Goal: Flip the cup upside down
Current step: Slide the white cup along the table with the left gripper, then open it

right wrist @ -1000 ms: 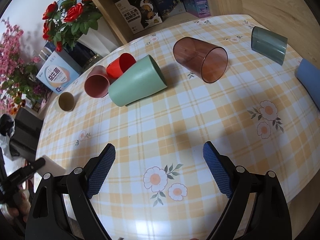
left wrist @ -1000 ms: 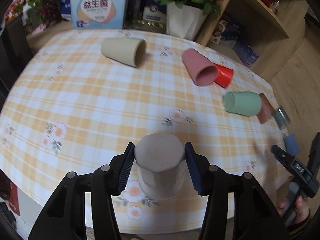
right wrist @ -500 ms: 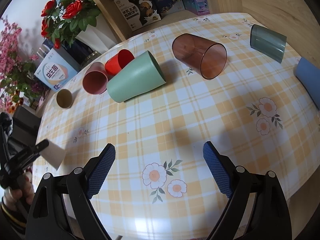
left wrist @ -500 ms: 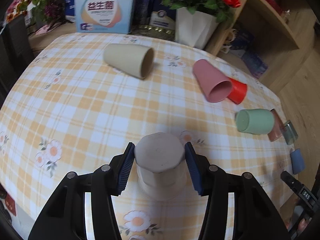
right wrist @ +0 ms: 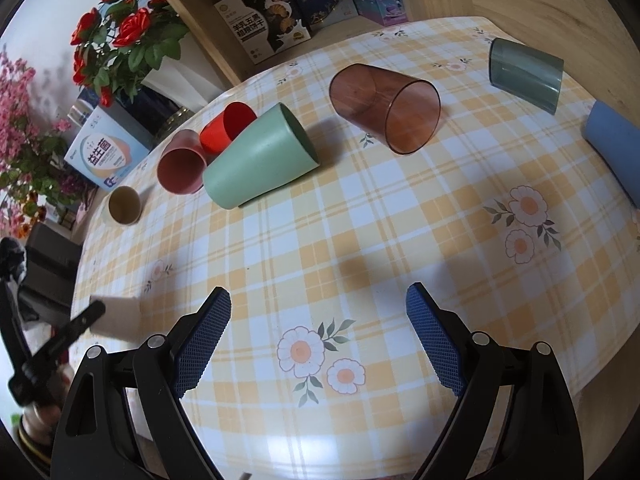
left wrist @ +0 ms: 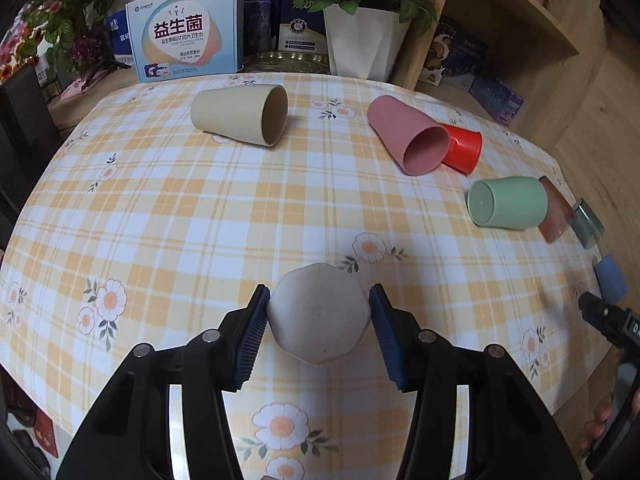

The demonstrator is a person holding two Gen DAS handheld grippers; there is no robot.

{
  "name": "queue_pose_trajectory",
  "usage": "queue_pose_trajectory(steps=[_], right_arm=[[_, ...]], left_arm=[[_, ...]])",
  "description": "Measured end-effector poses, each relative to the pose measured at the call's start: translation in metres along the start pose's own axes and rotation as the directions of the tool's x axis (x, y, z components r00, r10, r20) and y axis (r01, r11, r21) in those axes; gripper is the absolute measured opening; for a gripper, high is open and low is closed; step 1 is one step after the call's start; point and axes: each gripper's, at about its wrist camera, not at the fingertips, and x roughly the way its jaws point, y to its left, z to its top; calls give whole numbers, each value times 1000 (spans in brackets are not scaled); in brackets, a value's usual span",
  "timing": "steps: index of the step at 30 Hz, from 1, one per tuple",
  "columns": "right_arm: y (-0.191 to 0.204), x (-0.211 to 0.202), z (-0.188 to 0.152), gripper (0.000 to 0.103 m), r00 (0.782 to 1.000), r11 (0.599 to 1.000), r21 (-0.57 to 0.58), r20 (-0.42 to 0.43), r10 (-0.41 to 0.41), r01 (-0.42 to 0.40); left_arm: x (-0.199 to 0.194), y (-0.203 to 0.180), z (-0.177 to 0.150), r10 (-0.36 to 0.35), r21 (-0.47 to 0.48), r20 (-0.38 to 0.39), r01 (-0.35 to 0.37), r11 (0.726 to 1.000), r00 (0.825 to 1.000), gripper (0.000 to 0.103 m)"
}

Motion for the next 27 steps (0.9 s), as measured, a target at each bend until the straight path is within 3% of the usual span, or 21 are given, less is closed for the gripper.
queue_pose_trajectory(steps=[22, 24, 27], right_arm=[[-3, -12, -1, 86, 1000, 1000, 5, 0, -12, 12], [-2, -15, -1, 86, 1000, 1000, 1, 7, -13, 13], [-1, -23, 0, 86, 1000, 1000, -1, 17, -13, 13]], left_arm=[[18, -16, -1, 50, 16, -47, -49, 999, 998, 51], [19, -16, -1, 47, 14, -55, -46, 999, 997, 53], [20, -15, -3, 13, -6, -77, -14, 1000, 997, 73]])
